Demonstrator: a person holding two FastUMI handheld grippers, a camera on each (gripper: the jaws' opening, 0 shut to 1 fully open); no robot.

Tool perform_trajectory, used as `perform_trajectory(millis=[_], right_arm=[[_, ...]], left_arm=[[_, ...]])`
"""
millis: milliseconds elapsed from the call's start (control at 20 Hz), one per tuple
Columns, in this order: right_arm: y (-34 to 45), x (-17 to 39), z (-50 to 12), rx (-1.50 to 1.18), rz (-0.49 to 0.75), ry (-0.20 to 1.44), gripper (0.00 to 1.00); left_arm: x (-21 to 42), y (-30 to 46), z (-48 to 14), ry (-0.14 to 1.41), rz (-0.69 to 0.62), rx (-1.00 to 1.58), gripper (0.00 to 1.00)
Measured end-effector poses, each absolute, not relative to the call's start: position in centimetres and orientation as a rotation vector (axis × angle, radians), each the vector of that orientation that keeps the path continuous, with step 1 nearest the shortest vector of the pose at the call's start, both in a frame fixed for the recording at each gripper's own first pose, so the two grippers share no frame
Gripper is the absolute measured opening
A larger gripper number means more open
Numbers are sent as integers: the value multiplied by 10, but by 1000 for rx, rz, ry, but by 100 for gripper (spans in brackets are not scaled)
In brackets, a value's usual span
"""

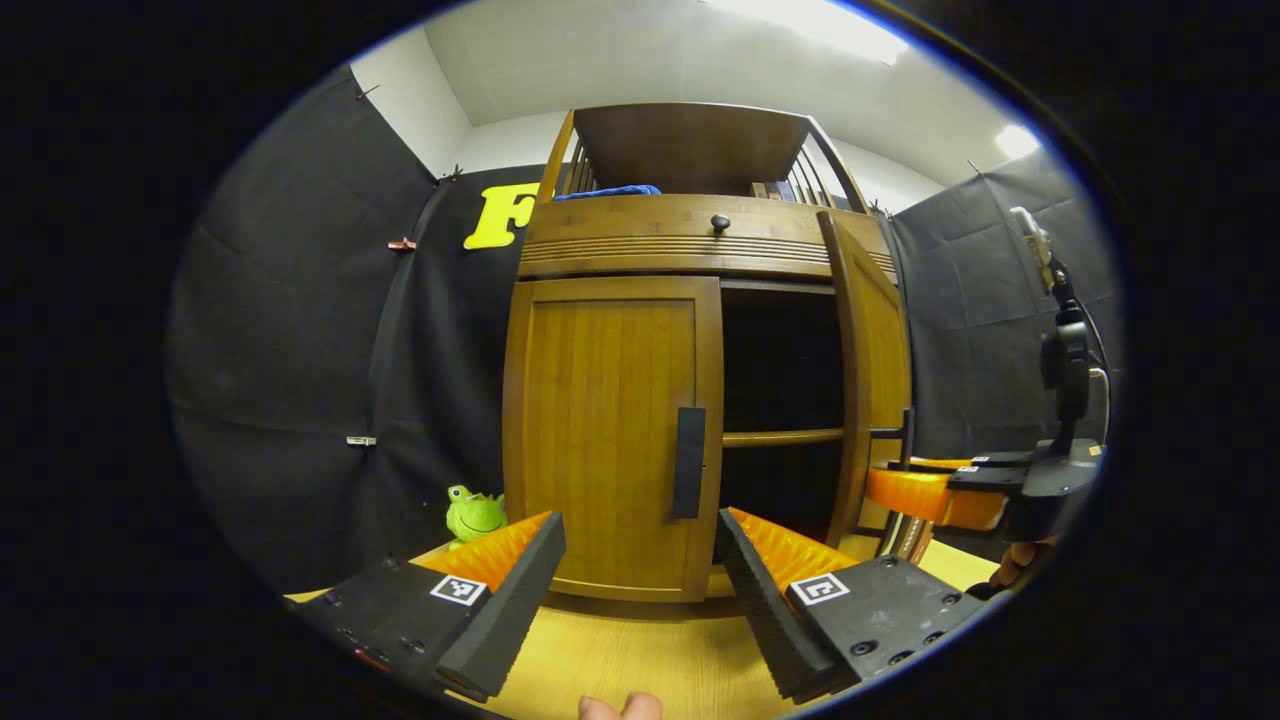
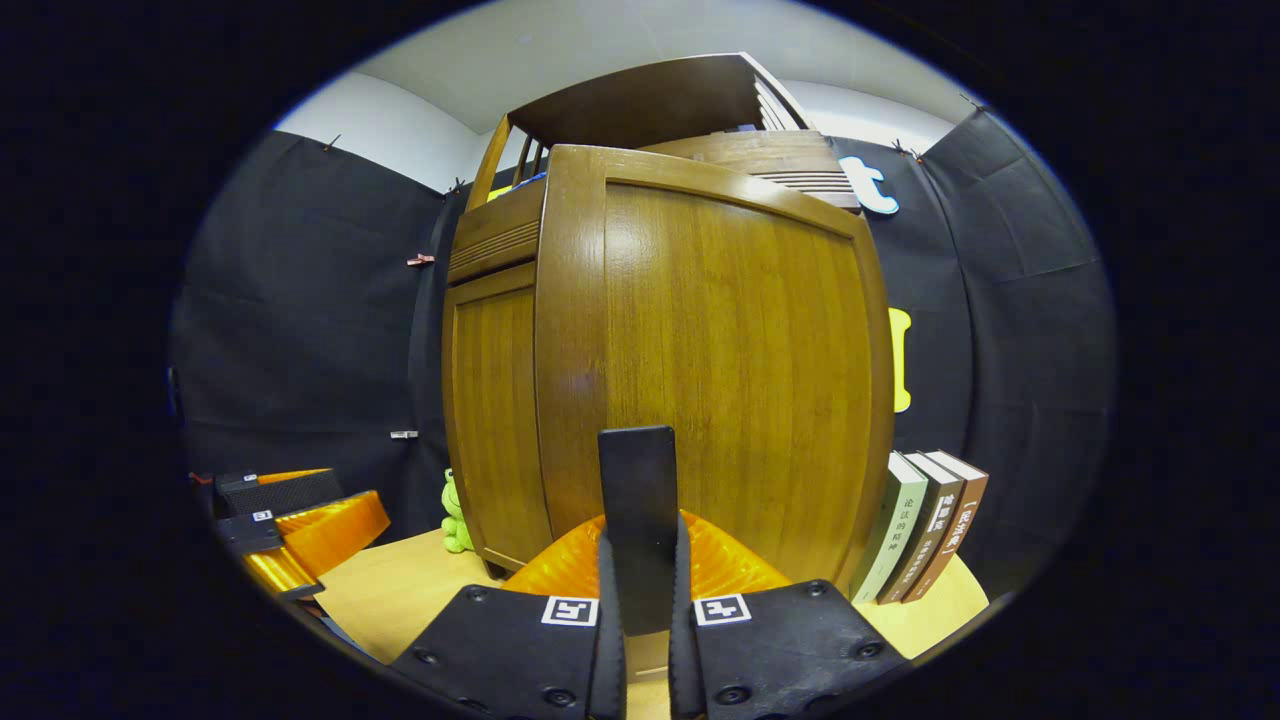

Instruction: Open the right door of the double-door shoe cabinet with the right hand, and open the left door with the left hand.

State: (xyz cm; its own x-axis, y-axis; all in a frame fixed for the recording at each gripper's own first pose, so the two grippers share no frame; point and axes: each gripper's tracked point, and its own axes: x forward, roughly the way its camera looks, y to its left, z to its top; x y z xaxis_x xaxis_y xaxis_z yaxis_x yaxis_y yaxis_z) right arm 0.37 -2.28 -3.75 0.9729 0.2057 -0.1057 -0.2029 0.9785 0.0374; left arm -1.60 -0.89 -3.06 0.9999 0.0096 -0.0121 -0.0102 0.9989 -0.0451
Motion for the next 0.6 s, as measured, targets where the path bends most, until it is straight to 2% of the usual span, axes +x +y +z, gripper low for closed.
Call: perform_trajectory(millis=[150, 200, 250, 400, 450, 500, 600], right_arm=[[-37, -13, -33, 38, 206, 112, 20], [-43, -17, -32, 42, 206, 108, 24], [-47, -21, -30, 41, 207, 106, 20], [-67, -34, -26, 42, 199, 101, 20], [-74, -39, -25, 35, 193, 99, 24], [-81, -43, -22, 24, 186, 95, 20], [-96, -51, -21, 8, 166, 89, 20]], left_arm=[[-9, -23, -34, 23, -12, -39, 94], [-6, -27, -33, 23, -15, -35, 94], [-2, -29, -33, 22, -19, -33, 95], [11, -37, -38, 29, -31, -41, 95], [16, -39, -39, 32, -36, -44, 95], [20, -42, -39, 34, -37, -45, 95], [25, -47, -42, 30, -41, -40, 94]])
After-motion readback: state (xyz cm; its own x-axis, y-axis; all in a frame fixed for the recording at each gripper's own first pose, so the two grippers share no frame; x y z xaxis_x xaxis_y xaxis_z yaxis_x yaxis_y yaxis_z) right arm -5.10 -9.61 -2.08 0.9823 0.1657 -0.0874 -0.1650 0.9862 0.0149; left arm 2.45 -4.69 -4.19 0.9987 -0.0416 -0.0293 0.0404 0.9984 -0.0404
